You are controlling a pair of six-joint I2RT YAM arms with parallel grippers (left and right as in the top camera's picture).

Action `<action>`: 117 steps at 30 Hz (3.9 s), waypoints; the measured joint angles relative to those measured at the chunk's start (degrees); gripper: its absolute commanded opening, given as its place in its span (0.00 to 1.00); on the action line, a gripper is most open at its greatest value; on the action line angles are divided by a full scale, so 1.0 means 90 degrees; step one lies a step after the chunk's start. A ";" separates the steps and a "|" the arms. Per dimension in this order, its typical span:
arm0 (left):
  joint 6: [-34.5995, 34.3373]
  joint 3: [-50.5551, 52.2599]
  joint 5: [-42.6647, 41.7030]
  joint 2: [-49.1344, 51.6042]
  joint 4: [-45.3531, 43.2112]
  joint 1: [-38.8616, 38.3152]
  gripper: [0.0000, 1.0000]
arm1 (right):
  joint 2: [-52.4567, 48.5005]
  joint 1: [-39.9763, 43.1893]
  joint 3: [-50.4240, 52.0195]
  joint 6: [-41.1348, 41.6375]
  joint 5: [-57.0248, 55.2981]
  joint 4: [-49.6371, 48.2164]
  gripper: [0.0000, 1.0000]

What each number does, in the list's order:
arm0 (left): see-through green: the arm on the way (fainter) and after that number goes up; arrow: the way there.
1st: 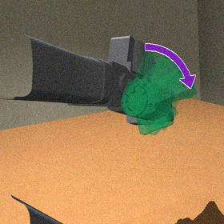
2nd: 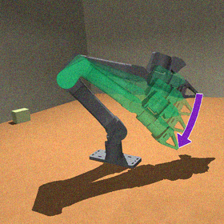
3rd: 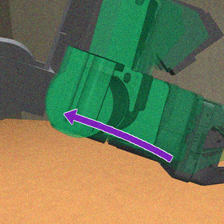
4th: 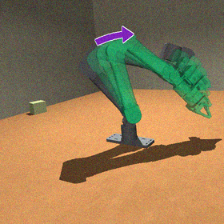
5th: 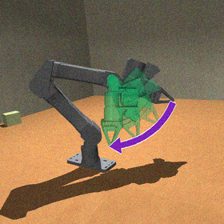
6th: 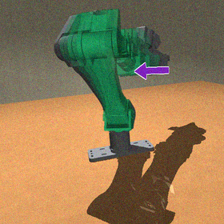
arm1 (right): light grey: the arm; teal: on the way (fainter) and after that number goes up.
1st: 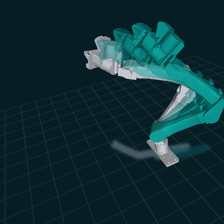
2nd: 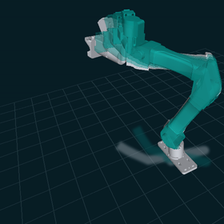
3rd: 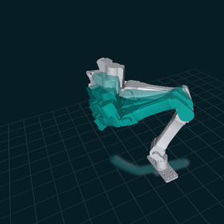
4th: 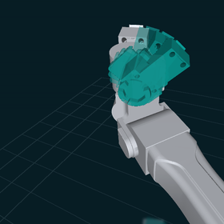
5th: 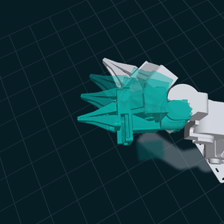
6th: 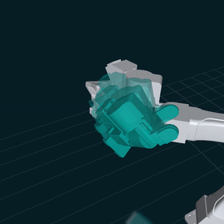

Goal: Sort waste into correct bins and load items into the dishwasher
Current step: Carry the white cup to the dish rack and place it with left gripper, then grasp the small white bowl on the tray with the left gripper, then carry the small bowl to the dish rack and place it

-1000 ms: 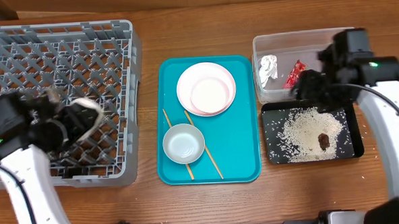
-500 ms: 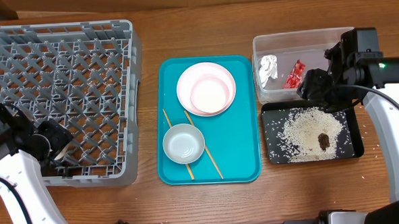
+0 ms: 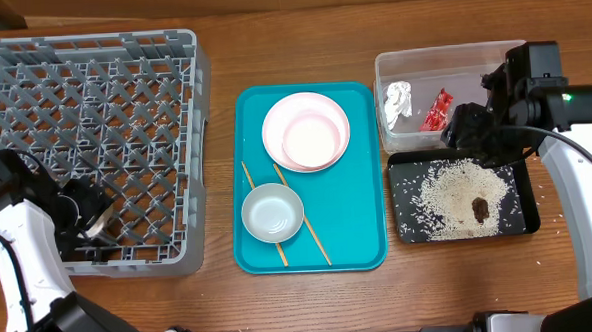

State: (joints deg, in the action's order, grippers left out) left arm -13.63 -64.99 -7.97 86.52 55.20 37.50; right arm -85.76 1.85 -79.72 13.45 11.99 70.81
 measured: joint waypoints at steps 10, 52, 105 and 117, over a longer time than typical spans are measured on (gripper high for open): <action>0.0005 -0.0002 -0.0430 0.0029 0.0078 -0.0019 1.00 | 0.0000 0.0000 0.0000 0.0000 0.0002 0.0041 0.63; 0.0194 -0.0202 -0.0129 0.1678 -0.0328 -0.7966 0.27 | 0.0000 0.0000 0.0000 -0.0022 -0.0002 0.0211 0.76; 0.0503 -0.2749 0.0469 0.0075 0.0865 -0.5838 0.04 | 0.0000 0.0000 0.0000 -0.0019 -0.0002 0.0304 0.75; 0.2722 -0.2773 -0.3099 0.0546 0.1030 -0.2565 0.04 | 0.0000 0.0000 0.0000 -0.0019 -0.0002 0.0306 0.75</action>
State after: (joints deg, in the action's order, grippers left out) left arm 10.87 -89.95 -35.86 91.44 64.47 14.41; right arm -85.76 1.85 -79.72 13.28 11.97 73.56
